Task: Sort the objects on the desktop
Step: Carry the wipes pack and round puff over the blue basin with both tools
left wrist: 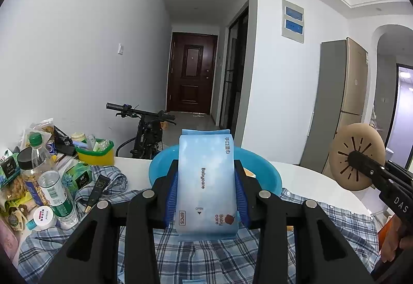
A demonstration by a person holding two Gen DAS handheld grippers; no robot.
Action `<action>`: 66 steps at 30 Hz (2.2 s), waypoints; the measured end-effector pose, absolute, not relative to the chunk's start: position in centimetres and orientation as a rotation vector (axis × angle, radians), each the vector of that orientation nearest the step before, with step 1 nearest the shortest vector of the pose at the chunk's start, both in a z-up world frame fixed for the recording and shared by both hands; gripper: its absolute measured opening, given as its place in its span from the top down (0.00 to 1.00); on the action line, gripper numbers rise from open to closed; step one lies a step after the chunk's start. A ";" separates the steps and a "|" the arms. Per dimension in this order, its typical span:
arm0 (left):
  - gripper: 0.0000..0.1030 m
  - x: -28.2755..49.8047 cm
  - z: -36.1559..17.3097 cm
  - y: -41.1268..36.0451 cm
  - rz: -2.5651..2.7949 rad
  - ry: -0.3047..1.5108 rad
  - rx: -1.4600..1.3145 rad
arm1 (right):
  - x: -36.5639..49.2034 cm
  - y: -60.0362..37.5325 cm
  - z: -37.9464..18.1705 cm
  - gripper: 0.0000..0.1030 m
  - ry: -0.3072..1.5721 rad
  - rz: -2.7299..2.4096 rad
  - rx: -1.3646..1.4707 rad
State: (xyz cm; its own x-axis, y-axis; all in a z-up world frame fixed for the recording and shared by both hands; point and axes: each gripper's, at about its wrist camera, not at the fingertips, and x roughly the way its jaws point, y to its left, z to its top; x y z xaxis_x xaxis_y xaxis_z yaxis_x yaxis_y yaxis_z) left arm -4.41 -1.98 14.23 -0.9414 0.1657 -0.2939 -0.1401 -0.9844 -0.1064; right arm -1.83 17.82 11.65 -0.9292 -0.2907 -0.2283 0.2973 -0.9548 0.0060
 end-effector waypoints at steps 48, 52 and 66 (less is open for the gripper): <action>0.60 -33.4 10.0 -2.7 2.902 -0.231 -0.733 | -26.4 15.1 10.4 0.87 0.067 -2.815 0.575; 0.60 -35.0 10.0 -2.4 2.912 -0.219 -0.725 | -28.5 15.0 10.1 0.87 0.053 -2.801 0.600; 0.60 -40.2 8.2 -1.1 2.844 -0.161 -1.034 | -33.7 15.3 8.3 0.87 0.031 -2.739 0.806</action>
